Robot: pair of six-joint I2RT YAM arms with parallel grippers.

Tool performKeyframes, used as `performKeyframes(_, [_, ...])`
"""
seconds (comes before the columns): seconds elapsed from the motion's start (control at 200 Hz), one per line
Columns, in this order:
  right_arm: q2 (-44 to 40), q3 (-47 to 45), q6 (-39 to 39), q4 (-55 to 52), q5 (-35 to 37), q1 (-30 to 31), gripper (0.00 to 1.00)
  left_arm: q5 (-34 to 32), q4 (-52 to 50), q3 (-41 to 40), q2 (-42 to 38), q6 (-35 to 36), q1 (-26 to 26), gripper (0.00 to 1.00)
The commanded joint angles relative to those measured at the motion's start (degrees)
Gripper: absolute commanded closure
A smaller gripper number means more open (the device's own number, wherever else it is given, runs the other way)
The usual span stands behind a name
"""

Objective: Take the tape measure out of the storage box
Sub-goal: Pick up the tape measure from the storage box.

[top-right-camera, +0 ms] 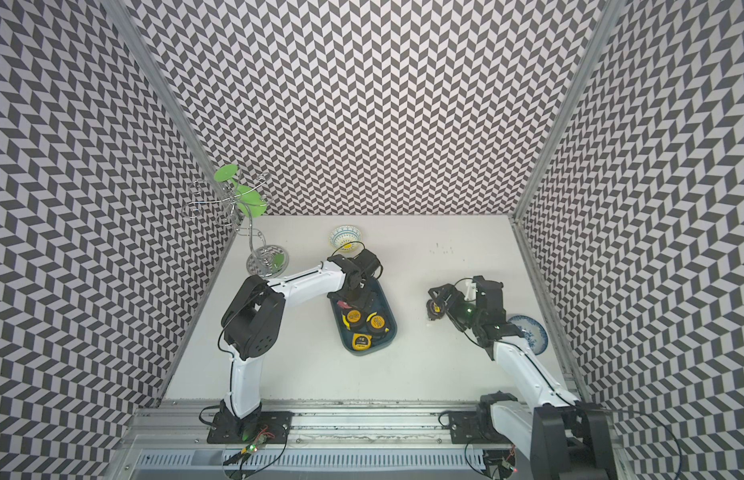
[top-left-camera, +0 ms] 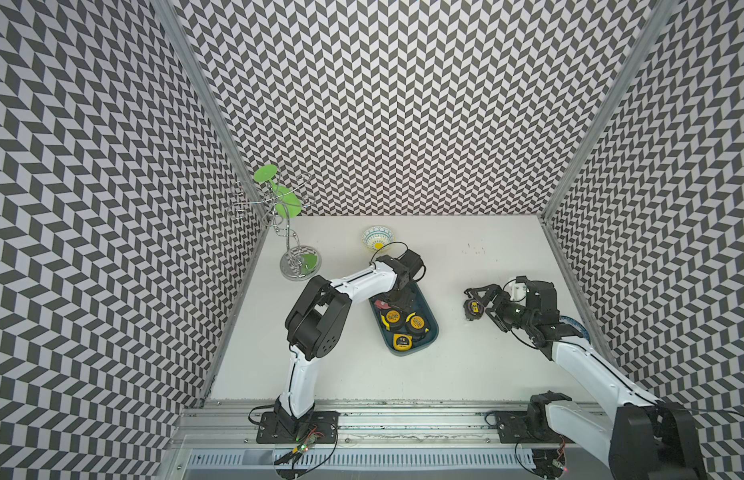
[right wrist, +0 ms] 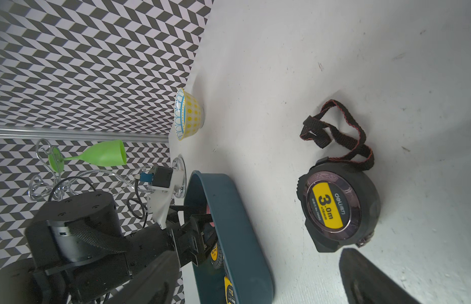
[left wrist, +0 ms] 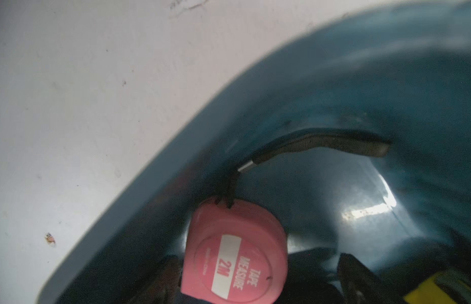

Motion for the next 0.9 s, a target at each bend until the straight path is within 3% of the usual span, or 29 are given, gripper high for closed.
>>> performKeyframes(0.0, [-0.52, 1.58, 0.38, 1.47, -0.52, -0.26, 0.00, 0.29, -0.13, 1.11, 1.83, 0.91, 0.71, 0.01])
performKeyframes(0.406, [0.46, 1.58, 0.73, 2.47, -0.65, -0.33, 0.00, 3.76, 0.22, 3.87, 2.90, 0.44, -0.40, 0.14])
performKeyframes(0.726, [1.66, 2.28, 0.73, 3.34, -1.50, -0.34, 0.00, 2.71, -0.39, 2.04, 3.47, 1.95, 0.44, 0.15])
performKeyframes(0.896, [1.64, 1.98, 0.82, 3.59, -1.85, -0.42, 0.00, 1.93, -0.38, 2.38, 4.25, 2.88, 1.06, 0.21])
